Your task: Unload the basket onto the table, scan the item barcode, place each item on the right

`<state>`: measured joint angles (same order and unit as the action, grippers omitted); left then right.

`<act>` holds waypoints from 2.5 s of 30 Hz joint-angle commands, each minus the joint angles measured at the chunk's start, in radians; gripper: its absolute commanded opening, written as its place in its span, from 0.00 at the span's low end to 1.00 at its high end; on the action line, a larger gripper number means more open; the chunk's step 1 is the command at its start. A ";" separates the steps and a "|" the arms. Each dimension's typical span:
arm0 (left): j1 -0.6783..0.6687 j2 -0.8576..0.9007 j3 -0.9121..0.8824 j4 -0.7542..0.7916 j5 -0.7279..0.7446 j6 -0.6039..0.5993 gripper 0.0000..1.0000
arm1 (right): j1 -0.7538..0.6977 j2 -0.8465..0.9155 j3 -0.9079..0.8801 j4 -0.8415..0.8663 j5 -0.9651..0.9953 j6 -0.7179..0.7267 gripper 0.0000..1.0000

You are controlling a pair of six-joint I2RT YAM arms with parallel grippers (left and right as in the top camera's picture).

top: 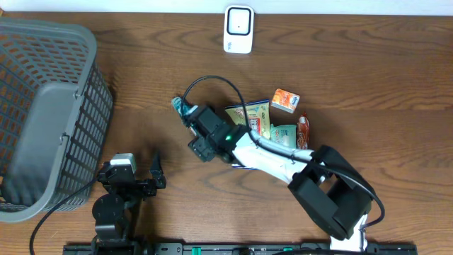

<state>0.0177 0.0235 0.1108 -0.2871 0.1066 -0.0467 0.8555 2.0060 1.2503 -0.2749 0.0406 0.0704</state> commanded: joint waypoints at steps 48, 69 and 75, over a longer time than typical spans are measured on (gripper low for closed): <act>0.003 0.000 -0.014 -0.026 0.013 0.016 0.98 | -0.202 -0.057 0.126 -0.173 -0.916 -0.280 0.01; 0.003 0.000 -0.014 -0.026 0.013 0.016 0.98 | -0.246 -0.204 0.126 -0.102 0.051 -0.420 0.01; 0.003 0.000 -0.014 -0.026 0.013 0.016 0.98 | -0.258 -0.143 0.126 0.193 0.270 -0.537 0.01</act>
<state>0.0177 0.0235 0.1108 -0.2871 0.1066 -0.0471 0.6163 1.8381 1.3525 -0.1856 0.1192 -0.3870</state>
